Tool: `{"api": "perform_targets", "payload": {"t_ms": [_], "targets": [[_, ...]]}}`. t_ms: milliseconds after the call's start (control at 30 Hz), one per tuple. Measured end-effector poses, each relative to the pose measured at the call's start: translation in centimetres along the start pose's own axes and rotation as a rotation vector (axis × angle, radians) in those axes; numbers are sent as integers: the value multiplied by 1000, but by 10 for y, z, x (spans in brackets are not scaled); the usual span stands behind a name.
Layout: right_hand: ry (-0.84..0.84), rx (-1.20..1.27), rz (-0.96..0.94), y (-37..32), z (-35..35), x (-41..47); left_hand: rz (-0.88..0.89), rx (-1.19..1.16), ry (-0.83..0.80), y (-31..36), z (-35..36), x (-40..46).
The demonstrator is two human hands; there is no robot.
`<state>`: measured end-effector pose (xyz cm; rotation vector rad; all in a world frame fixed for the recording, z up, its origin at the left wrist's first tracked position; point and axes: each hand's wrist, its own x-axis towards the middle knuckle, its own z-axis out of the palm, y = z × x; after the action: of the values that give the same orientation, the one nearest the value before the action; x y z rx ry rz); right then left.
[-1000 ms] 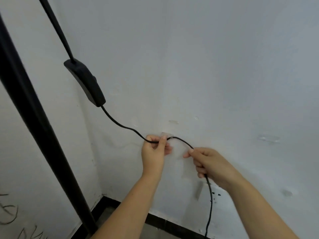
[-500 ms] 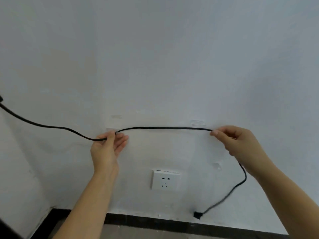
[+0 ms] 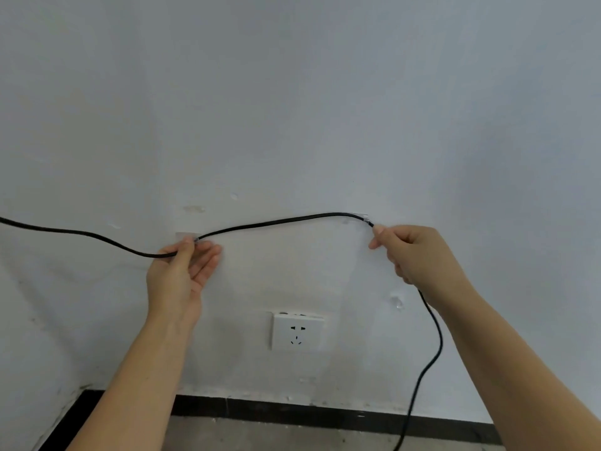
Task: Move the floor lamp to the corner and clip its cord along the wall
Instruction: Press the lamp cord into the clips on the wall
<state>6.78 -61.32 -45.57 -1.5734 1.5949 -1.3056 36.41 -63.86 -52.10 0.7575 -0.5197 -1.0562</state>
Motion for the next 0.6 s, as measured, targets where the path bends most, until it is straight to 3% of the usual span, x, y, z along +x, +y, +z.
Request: {"api": "perform_targets", "payload": {"t_ms": [267, 400, 600], "targets": [[-389, 226, 230, 59, -51, -10, 8, 102, -36, 3, -7, 6], [-321, 264, 355, 105, -61, -25, 11, 84, -41, -1, -7, 6], [-87, 338, 357, 142, -15, -51, 18, 78, -49, -1, -7, 5]]}}
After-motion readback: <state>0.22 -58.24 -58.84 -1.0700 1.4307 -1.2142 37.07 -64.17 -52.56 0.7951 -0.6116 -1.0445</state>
